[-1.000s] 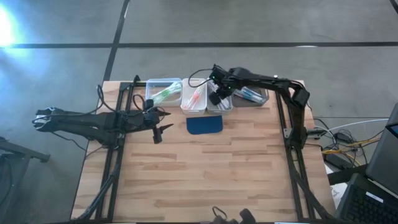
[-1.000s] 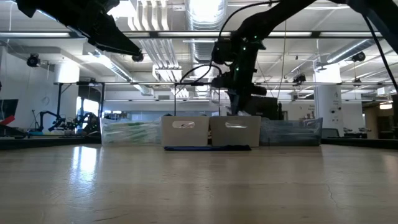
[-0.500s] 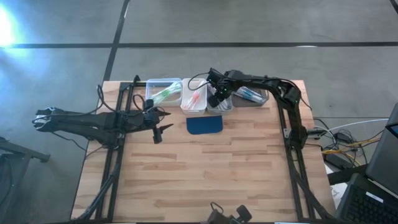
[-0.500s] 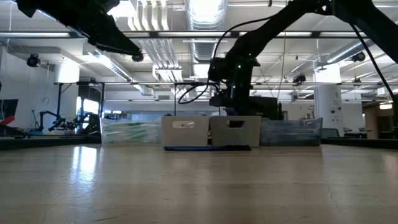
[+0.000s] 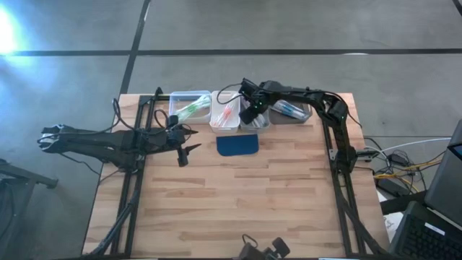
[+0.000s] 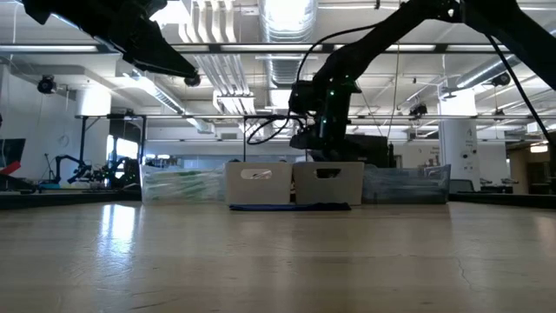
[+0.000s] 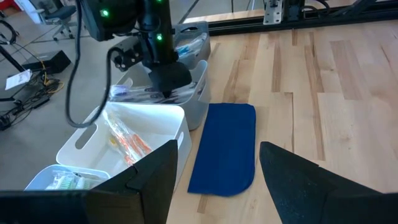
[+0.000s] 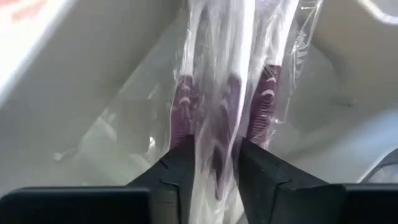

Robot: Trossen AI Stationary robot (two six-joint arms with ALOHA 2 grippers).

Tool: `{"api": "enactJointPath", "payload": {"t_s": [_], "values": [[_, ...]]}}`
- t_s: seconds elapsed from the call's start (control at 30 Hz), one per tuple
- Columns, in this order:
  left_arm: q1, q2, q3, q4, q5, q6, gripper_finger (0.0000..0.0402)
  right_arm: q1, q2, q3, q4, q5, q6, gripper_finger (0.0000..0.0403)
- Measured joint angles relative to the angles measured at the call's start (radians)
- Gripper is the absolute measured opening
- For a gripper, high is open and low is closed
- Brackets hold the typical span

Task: Pick & Place Toothbrushes
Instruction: Put the violet toothbrush into the gray bin, then return to Home Position

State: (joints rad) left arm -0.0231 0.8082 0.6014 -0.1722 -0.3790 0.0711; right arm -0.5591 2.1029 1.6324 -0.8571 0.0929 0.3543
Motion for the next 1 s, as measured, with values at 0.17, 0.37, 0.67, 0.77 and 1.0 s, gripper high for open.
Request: {"api": "enactJointPath", "payload": {"t_s": [0.17,0.37,0.67,0.77,1.0], "values": [[0.000,0.000,0.000,0.000,0.000,0.000,0.0232,0.001,0.000,0.047,-0.005,-0.050,-0.014,0.0133],[0.000,0.000,0.000,0.000,0.000,0.000,0.0232,0.003,-0.002,0.152,-0.116,-0.076,-0.018,0.0168],[0.000,0.000,0.000,0.000,0.000,0.000,0.0232,0.012,-0.003,0.327,-0.306,-0.067,-0.017,0.0181],[0.000,0.000,0.000,0.000,0.000,0.000,0.0232,0.031,-0.009,0.367,-0.314,-0.066,-0.021,0.0167],[0.000,0.000,0.000,0.020,0.023,0.019,0.0232,0.147,-0.051,0.386,-0.298,-0.043,-0.156,0.0098]]}}
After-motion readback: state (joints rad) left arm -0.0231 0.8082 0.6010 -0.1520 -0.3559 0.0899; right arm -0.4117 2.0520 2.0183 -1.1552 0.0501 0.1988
